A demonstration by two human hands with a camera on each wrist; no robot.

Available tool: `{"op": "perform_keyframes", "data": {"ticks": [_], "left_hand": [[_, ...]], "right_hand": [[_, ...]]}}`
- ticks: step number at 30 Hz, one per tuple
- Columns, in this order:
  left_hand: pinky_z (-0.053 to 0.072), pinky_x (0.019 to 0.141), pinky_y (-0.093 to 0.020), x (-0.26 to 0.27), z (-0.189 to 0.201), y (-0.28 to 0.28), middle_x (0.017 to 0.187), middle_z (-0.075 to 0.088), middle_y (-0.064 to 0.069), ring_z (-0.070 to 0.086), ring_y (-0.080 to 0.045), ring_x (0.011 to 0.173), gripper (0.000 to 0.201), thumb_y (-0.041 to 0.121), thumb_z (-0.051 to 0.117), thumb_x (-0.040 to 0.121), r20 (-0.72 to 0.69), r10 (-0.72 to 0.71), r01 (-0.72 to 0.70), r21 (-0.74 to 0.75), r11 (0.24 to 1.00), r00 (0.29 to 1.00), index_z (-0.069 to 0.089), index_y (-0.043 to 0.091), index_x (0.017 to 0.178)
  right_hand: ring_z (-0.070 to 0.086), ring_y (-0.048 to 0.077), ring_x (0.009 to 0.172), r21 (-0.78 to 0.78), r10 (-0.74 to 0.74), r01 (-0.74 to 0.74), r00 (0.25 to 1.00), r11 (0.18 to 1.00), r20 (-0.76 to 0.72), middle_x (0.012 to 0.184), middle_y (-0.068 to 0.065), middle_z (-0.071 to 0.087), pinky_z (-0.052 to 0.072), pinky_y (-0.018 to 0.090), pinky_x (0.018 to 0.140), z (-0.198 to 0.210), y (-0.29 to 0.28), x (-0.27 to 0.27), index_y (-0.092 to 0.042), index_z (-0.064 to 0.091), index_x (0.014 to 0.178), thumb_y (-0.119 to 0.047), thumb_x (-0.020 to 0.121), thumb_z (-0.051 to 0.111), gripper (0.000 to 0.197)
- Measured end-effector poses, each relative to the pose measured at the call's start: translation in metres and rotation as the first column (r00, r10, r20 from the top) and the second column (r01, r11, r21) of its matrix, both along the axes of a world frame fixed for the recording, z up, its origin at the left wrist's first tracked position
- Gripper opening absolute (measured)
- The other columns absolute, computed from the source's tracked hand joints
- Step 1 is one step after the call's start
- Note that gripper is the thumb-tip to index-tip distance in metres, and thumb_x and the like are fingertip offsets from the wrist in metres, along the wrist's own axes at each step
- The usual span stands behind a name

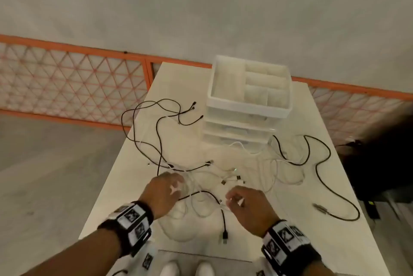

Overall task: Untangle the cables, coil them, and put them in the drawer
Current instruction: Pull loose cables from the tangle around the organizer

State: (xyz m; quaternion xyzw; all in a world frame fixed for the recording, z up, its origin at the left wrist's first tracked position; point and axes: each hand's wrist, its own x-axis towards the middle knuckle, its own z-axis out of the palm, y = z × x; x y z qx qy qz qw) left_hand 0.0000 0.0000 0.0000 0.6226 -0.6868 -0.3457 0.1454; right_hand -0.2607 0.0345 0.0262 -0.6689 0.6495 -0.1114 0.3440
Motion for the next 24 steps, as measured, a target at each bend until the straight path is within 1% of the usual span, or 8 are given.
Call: {"op": "perform_keyframes", "data": {"ticks": [3, 5, 8, 10, 13, 16, 20, 24], "left_hand": [[0.045, 0.095, -0.029, -0.030, -0.018, -0.002, 0.123, 0.055, -0.004, 0.057, -0.025, 0.116, 0.043, 0.028, 0.062, 0.088, 0.211, -0.138, 0.104, 0.165, 0.981, 0.968, 0.055, 0.023, 0.130], [0.049, 0.092, -0.035, -0.045, -0.024, 0.004, 0.119, 0.056, -0.006, 0.058, -0.030, 0.113, 0.033, 0.033, 0.058, 0.088, 0.281, -0.125, 0.074, 0.186, 0.980, 0.952, 0.058, 0.020, 0.118], [0.048, 0.079, -0.030, -0.050, -0.026, 0.009, 0.109, 0.061, -0.007, 0.061, -0.030, 0.104, 0.012, 0.024, 0.055, 0.088, 0.268, -0.031, -0.011, 0.153, 0.988, 0.963, 0.061, 0.016, 0.094], [0.048, 0.080, -0.029, -0.051, -0.017, 0.006, 0.109, 0.066, -0.005, 0.062, -0.026, 0.102, 0.012, 0.019, 0.056, 0.089, 0.196, -0.012, -0.010, 0.108, 0.994, 0.981, 0.067, 0.017, 0.094], [0.049, 0.085, -0.027, -0.044, 0.007, -0.006, 0.104, 0.073, -0.001, 0.066, -0.020, 0.095, 0.017, 0.014, 0.060, 0.091, 0.017, 0.002, -0.003, 0.060, 0.998, 1.000, 0.075, 0.016, 0.099], [0.051, 0.064, -0.023, -0.034, 0.038, -0.021, 0.080, 0.073, 0.002, 0.067, -0.016, 0.068, 0.018, 0.005, 0.062, 0.089, -0.232, 0.111, -0.099, 0.062, 0.993, 0.966, 0.074, 0.017, 0.082], [0.041, 0.044, -0.019, -0.013, 0.070, -0.032, 0.071, 0.071, -0.003, 0.052, -0.013, 0.043, 0.020, 0.006, 0.058, 0.095, -0.462, 0.286, -0.262, 0.117, 0.958, 0.840, 0.074, 0.013, 0.086], [0.031, 0.045, -0.020, 0.005, 0.088, -0.032, 0.060, 0.045, -0.003, 0.032, -0.015, 0.052, 0.020, 0.026, 0.059, 0.098, -0.563, 0.274, -0.221, 0.163, 0.962, 0.780, 0.077, 0.021, 0.094]], "right_hand": [[0.064, 0.014, 0.093, -0.020, 0.014, -0.014, 1.000, 1.000, -0.008, 0.090, -0.017, 0.064, 0.053, 0.035, 0.088, -0.011, -0.019, 0.027, -0.031, 0.069, 0.097, -0.034, 0.082, 0.060, 0.018], [0.063, 0.016, 0.102, 0.002, 0.057, -0.057, 0.998, 0.998, -0.022, 0.103, -0.011, 0.064, 0.051, 0.036, 0.092, -0.012, -0.025, 0.046, -0.033, 0.067, 0.107, -0.033, 0.084, 0.059, 0.025], [0.061, 0.018, 0.110, 0.019, 0.104, -0.103, 0.993, 0.995, -0.053, 0.119, -0.005, 0.058, 0.051, 0.036, 0.096, -0.018, -0.026, 0.062, -0.041, 0.057, 0.130, -0.024, 0.088, 0.062, 0.046], [0.061, 0.021, 0.109, 0.015, 0.134, -0.133, 0.989, 0.991, -0.067, 0.121, -0.003, 0.052, 0.051, 0.036, 0.098, -0.022, -0.030, 0.068, -0.048, 0.048, 0.140, -0.019, 0.089, 0.061, 0.060], [0.060, 0.023, 0.105, -0.019, 0.165, -0.166, 0.984, 0.986, -0.066, 0.114, -0.001, 0.051, 0.049, 0.032, 0.095, -0.021, -0.038, 0.067, -0.046, 0.051, 0.139, -0.016, 0.090, 0.060, 0.058], [0.062, 0.020, 0.098, -0.100, 0.123, -0.123, 0.992, 0.987, -0.011, 0.106, 0.002, 0.061, 0.048, 0.027, 0.092, -0.009, -0.053, 0.058, -0.036, 0.058, 0.136, -0.011, 0.093, 0.058, 0.050], [0.067, 0.022, 0.084, -0.258, -0.079, 0.083, 0.997, 0.963, 0.026, 0.092, 0.004, 0.074, 0.052, 0.034, 0.086, 0.011, -0.083, 0.029, -0.023, 0.078, 0.102, -0.011, 0.093, 0.064, 0.020], [0.064, 0.019, 0.085, -0.312, -0.156, 0.141, 0.987, 0.939, -0.025, 0.108, 0.004, 0.067, 0.052, 0.034, 0.088, 0.027, -0.096, 0.005, -0.022, 0.078, 0.090, -0.009, 0.090, 0.068, 0.016]]}}
